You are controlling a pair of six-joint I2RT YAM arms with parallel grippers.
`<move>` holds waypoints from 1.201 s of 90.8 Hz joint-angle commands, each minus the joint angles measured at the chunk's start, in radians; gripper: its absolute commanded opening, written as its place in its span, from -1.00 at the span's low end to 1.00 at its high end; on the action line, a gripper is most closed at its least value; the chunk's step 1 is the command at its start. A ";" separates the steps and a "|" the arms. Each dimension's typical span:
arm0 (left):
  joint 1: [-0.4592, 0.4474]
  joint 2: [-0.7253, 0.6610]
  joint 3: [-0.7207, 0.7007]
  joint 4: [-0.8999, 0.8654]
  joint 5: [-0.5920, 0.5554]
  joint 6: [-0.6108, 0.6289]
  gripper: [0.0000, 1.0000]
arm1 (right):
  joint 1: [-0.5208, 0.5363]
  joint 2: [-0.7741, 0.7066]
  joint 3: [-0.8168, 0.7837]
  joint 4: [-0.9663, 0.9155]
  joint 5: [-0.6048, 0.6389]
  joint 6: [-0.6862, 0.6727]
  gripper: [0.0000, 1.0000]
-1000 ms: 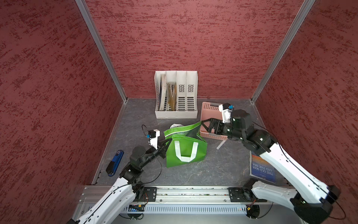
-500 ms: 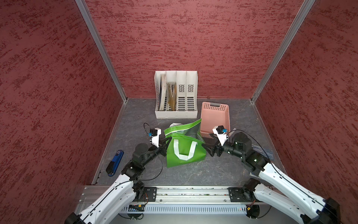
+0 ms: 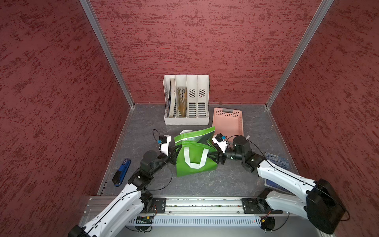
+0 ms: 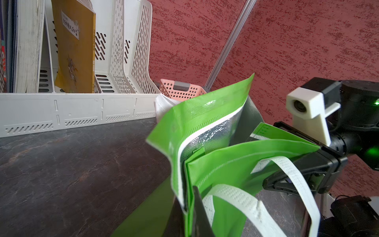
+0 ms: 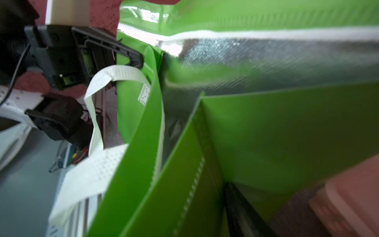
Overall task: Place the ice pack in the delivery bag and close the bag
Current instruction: Close the delivery bag at the center of the board.
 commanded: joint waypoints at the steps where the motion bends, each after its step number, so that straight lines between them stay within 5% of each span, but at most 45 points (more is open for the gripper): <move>1: 0.002 -0.018 0.001 -0.014 0.050 0.022 -0.90 | -0.004 0.018 0.016 0.128 -0.040 0.015 -0.74; 5: 0.001 -0.025 -0.006 -0.010 0.065 0.022 -0.81 | -0.004 0.026 0.029 0.134 -0.051 0.024 -1.00; 30: -0.005 -0.101 -0.058 0.010 0.128 0.015 -0.26 | -0.005 0.046 0.057 0.137 -0.019 0.013 -1.00; 50: -0.012 -0.104 -0.093 0.016 0.137 -0.004 -0.17 | -0.023 0.045 0.058 0.137 0.001 0.020 -1.00; 60: -0.021 -0.066 -0.094 0.029 0.173 -0.005 0.08 | -0.037 0.045 0.069 0.132 -0.012 0.022 -1.00; 83: -0.046 -0.032 -0.103 0.021 0.143 -0.026 0.16 | -0.062 0.053 0.117 0.064 -0.059 -0.006 -1.00; 92: -0.058 -0.060 -0.102 -0.004 0.122 -0.033 0.73 | -0.062 0.068 0.154 -0.011 -0.091 -0.037 -1.00; 109: -0.077 -0.131 -0.109 -0.040 0.071 -0.025 0.93 | -0.062 0.078 0.191 -0.140 -0.103 -0.088 -1.00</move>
